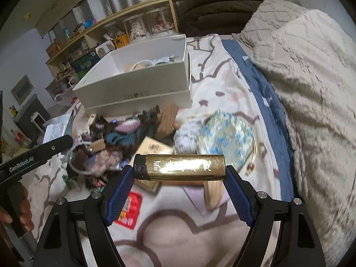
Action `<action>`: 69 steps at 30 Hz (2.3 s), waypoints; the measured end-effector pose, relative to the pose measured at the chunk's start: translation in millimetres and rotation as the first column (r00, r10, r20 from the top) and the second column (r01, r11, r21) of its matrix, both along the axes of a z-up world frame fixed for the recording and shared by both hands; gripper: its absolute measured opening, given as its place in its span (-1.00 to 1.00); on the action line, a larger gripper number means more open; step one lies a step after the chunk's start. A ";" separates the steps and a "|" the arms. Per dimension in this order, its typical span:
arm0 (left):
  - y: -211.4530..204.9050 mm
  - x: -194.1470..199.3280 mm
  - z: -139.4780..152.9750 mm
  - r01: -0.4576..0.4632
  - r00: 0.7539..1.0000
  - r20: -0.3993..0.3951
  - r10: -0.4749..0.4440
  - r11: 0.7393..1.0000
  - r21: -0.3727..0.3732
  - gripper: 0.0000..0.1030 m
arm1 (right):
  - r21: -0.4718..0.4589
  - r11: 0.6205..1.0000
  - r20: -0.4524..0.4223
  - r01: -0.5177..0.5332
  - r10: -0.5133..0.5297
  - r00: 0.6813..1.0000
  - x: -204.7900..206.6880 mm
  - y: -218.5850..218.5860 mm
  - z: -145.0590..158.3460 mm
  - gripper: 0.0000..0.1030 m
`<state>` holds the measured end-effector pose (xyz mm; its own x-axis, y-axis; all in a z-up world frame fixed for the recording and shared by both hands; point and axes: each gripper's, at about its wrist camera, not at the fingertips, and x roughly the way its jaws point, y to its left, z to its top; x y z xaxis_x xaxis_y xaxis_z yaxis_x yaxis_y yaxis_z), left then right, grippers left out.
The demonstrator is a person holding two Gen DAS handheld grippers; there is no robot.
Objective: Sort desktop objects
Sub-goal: 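Carry the packet with the left tool into the white box while the right tool carries the gold bar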
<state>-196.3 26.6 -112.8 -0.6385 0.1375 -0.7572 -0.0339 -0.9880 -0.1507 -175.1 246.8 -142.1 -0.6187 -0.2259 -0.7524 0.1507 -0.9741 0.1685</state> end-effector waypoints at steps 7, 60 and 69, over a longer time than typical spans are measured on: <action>-2.0 -40.4 21.4 -0.002 0.998 -0.067 0.001 1.000 -0.021 0.44 | 0.044 0.999 -0.050 -0.015 0.017 0.999 -32.8 -11.8 15.0 0.59; -12.5 -335.0 9.7 -0.049 0.992 0.102 0.068 0.984 -0.173 0.45 | 0.002 0.989 -0.051 -0.151 0.151 0.987 -177.4 -57.9 38.3 0.58; -10.8 -357.1 -6.5 -0.055 0.989 0.130 0.077 0.984 -0.168 0.57 | -0.010 0.989 -0.049 -0.150 0.150 0.988 -179.5 -54.5 35.7 0.58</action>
<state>-553.4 15.7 -119.3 -0.5322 -0.0346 -0.8459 0.0416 -0.9990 0.0146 -354.6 192.3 -106.4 -0.6126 -0.3288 -0.7187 0.3033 -0.9375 0.1704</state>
